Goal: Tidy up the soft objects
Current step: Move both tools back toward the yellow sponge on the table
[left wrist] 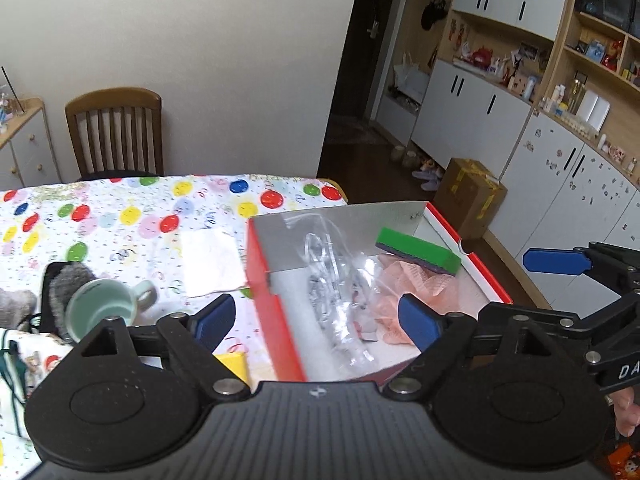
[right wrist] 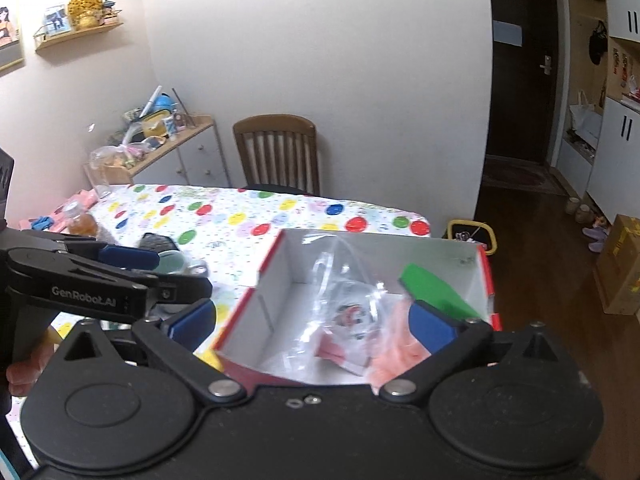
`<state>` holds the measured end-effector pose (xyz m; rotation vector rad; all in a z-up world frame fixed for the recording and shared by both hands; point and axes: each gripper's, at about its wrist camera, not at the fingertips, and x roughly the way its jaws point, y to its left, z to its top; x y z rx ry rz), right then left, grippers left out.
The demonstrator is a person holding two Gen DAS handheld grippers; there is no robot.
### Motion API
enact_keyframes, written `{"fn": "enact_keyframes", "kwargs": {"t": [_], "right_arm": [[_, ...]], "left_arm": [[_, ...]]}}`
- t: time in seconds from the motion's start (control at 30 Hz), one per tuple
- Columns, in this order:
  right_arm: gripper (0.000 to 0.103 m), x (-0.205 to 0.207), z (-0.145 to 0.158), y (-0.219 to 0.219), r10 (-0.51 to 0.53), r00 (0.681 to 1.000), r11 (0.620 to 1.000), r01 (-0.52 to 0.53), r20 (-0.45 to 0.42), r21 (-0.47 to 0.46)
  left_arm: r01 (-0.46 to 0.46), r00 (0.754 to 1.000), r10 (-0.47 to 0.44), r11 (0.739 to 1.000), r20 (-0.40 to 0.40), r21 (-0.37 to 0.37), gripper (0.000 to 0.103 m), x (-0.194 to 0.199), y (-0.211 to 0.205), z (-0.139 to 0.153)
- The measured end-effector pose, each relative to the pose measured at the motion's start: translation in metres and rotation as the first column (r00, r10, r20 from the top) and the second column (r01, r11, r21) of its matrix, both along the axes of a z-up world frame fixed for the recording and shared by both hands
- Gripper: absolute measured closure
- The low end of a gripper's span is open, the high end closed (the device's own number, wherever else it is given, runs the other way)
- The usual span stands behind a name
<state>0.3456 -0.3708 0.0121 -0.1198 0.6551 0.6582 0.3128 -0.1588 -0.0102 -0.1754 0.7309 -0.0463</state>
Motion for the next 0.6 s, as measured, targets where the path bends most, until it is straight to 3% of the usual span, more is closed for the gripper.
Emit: {"fn": "enact_keyframes", "kwargs": {"t": [0.13,0.23,0.6], "right_arm": [[0.0,-0.015,-0.001,0.017,0.014,1.0,1.0,-0.014,0.0,0.003],[0.0,-0.027,-0.004,0.032,0.02,1.0,1.0,-0.02,-0.001,-0.001],[0.0,-0.063,-0.031,0.098,0.015,1.0,0.999,-0.016,-0.022,-0.047]], "left_arm": [[0.01,1.0,-0.01,1.0,0.015,-0.004,0.009,-0.022,0.02,0.003],[0.015,1.0,-0.015,1.0,0.02,-0.018,0.0,-0.036,0.04,0.003],[-0.026,0.999,0.026,1.0,0.021,-0.018,0.0,-0.072,0.118,-0.01]]}}
